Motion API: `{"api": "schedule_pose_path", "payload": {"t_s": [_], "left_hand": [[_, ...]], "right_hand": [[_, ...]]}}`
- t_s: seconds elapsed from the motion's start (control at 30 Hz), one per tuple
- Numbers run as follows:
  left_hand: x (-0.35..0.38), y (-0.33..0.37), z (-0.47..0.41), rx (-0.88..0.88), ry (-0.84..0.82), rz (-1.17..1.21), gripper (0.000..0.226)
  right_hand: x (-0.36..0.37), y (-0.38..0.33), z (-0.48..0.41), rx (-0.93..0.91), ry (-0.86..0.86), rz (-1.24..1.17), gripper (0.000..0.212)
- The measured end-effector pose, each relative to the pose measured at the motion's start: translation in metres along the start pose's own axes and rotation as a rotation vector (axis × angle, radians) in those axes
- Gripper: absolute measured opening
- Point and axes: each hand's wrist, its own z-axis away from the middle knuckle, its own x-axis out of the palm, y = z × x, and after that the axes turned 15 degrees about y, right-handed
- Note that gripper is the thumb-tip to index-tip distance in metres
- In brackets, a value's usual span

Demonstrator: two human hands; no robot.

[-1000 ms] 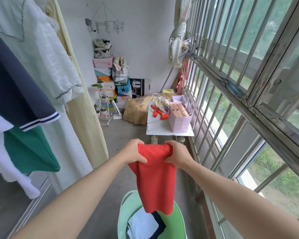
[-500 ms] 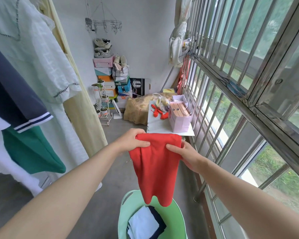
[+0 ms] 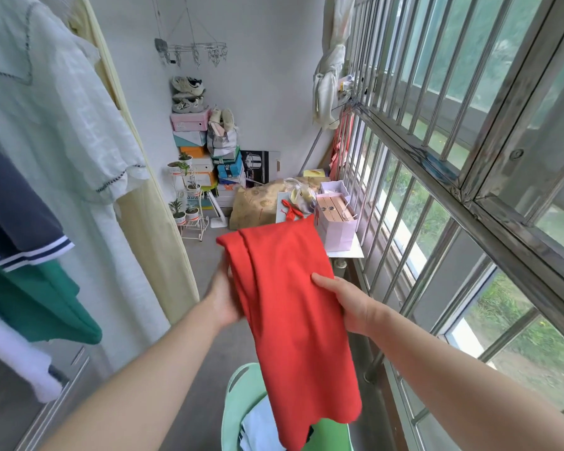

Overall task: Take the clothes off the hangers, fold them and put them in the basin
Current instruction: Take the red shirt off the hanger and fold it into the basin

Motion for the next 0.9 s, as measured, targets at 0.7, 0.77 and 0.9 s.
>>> {"api": "schedule_pose_path", "payload": {"t_s": [0.7,0.77,0.9], "left_hand": [[-0.028,-0.022,-0.009,0.379,-0.142,-0.524,0.053],[-0.029,-0.02,-0.011,0.372,-0.132,-0.535,0.048],[-0.028,-0.016,-0.015,0.354,-0.1,-0.468,0.05]], "right_hand": [[0.004,0.009,-0.011,-0.321,0.282,0.629,0.014],[0.003,0.009,-0.013,-0.439,0.376,0.847,0.017],[0.003,0.009,-0.012,-0.534,0.536,0.828,0.037]]}}
